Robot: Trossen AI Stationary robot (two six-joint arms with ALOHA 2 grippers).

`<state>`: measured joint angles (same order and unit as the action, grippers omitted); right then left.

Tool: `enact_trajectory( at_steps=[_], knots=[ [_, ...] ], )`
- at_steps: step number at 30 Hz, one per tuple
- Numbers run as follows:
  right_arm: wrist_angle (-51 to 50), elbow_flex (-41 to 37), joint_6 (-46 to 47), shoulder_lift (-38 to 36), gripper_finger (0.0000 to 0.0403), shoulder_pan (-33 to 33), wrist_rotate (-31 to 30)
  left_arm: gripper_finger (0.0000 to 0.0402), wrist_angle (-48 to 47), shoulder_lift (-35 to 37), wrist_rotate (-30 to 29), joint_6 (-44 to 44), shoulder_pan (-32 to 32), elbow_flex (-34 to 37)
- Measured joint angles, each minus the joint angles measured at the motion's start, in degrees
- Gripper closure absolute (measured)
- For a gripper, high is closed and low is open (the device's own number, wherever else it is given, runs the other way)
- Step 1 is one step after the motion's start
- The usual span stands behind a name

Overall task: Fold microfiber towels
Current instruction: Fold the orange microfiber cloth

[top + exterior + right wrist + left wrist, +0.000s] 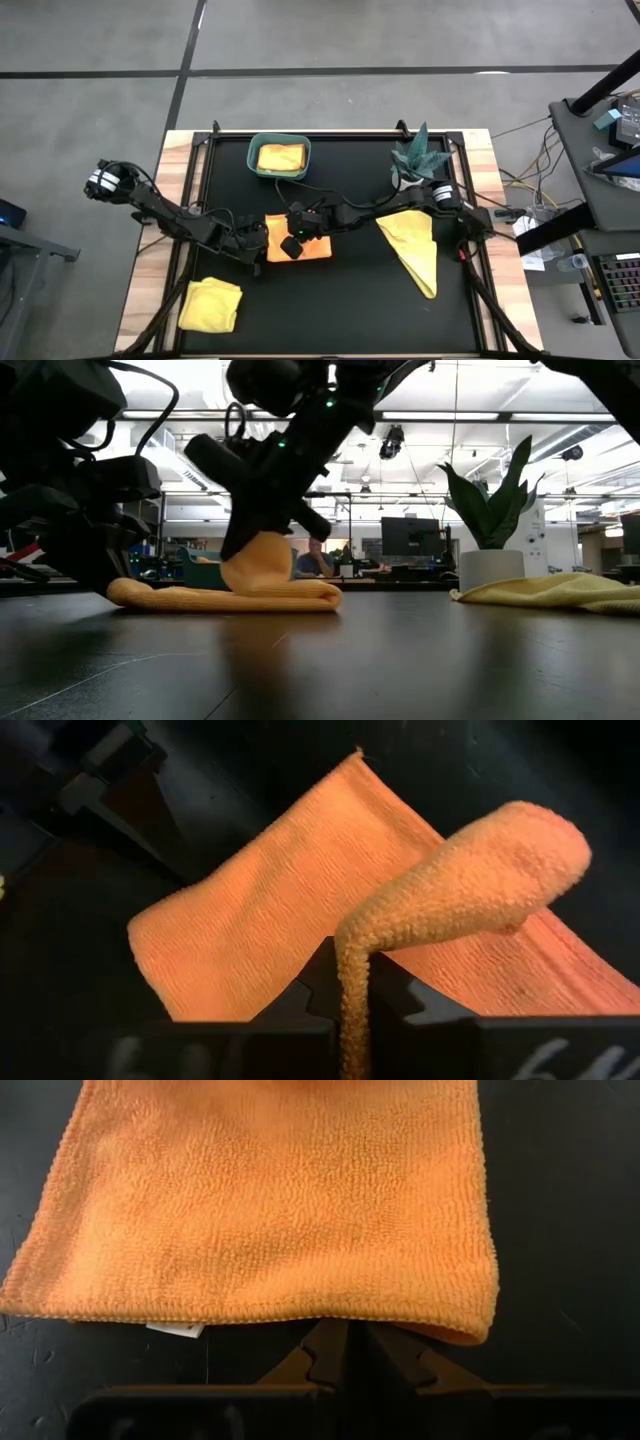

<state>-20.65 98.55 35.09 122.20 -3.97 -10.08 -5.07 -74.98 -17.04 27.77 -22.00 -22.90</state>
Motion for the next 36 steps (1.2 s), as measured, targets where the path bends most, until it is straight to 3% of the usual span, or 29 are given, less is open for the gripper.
enact_trajectory(
  at_steps=[7, 22, 34, 36],
  knots=[
    [0.02, 2.31, -0.66, 2.00, 0.0382, 0.00, 0.05, 0.0391, 0.14, 0.00, 0.00, -0.13, 0.02, 0.00],
    [4.65, 2.33, -3.68, 2.09, 0.0242, -0.51, 1.62, 0.0391, 0.16, 0.03, 0.00, -0.13, 0.02, 0.02],
    [4.40, 2.33, -3.67, 2.09, 0.0220, -0.48, 1.70, 0.0391, -2.67, 3.04, 1.03, 0.32, 0.02, -1.26],
    [3.03, 2.33, -3.91, 2.09, 0.0220, -0.44, 4.20, 0.0391, -3.57, 3.18, 1.58, 0.37, 0.02, -1.49]
  ],
)
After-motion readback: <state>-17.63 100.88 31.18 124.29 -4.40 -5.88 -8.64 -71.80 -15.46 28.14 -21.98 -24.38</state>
